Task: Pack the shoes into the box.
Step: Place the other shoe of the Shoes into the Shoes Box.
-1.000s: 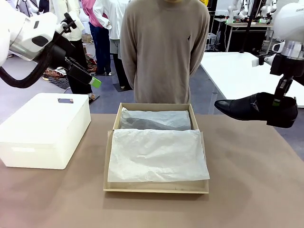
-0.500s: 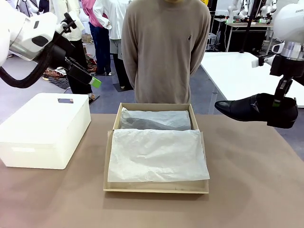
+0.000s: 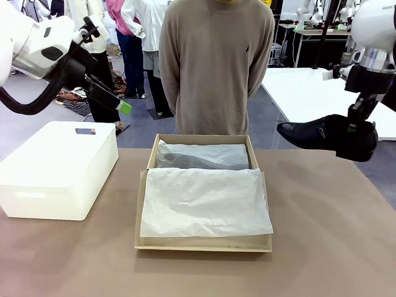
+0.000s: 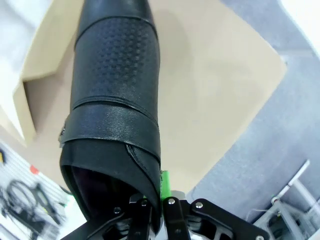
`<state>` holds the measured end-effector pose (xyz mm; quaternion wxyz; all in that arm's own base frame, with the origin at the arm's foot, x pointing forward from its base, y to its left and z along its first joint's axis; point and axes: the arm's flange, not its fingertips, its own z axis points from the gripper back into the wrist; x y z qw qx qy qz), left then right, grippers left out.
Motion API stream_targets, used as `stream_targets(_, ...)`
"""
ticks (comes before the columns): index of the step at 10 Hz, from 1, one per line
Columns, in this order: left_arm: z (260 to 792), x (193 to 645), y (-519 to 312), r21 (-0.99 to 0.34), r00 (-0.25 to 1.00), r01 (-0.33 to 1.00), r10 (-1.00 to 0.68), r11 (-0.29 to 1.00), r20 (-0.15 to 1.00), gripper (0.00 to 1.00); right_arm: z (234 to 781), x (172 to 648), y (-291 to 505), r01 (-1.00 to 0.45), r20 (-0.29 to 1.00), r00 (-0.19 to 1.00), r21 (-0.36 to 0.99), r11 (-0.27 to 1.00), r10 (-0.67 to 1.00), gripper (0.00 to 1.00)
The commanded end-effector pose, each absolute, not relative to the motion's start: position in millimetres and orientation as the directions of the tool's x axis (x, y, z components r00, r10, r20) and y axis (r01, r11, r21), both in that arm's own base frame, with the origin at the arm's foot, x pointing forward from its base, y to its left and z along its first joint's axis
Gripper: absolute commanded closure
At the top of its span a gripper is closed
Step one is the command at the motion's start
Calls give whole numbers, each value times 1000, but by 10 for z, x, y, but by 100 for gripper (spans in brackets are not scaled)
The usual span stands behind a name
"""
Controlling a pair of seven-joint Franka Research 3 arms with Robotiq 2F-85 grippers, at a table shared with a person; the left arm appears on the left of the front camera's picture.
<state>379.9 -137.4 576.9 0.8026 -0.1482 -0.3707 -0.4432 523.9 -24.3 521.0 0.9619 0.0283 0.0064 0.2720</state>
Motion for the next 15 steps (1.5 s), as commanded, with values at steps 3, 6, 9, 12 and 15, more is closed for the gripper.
stream_targets(3,5773,3806,-1361,81,323,832,-597,549,735,0,5443,5076,311,-162,15,987,-43,986,163,100)
stream_targets(6,5773,3806,-1361,81,323,832,-597,549,735,0,5513,5042,677,-35,-14,999,-32,999,35,100)
stream_targets(9,5773,3806,-1361,81,323,832,-597,549,735,0,5453,5038,703,-55,-13,998,-27,998,55,100)
stream_targets(12,5773,3806,-1361,81,323,832,-597,549,735,0,5453,5038,703,-55,-13,998,-27,998,55,100)
stream_targets(15,5773,3806,-1361,81,323,832,-597,549,735,0,5420,5036,719,-57,-27,998,-24,998,56,100)
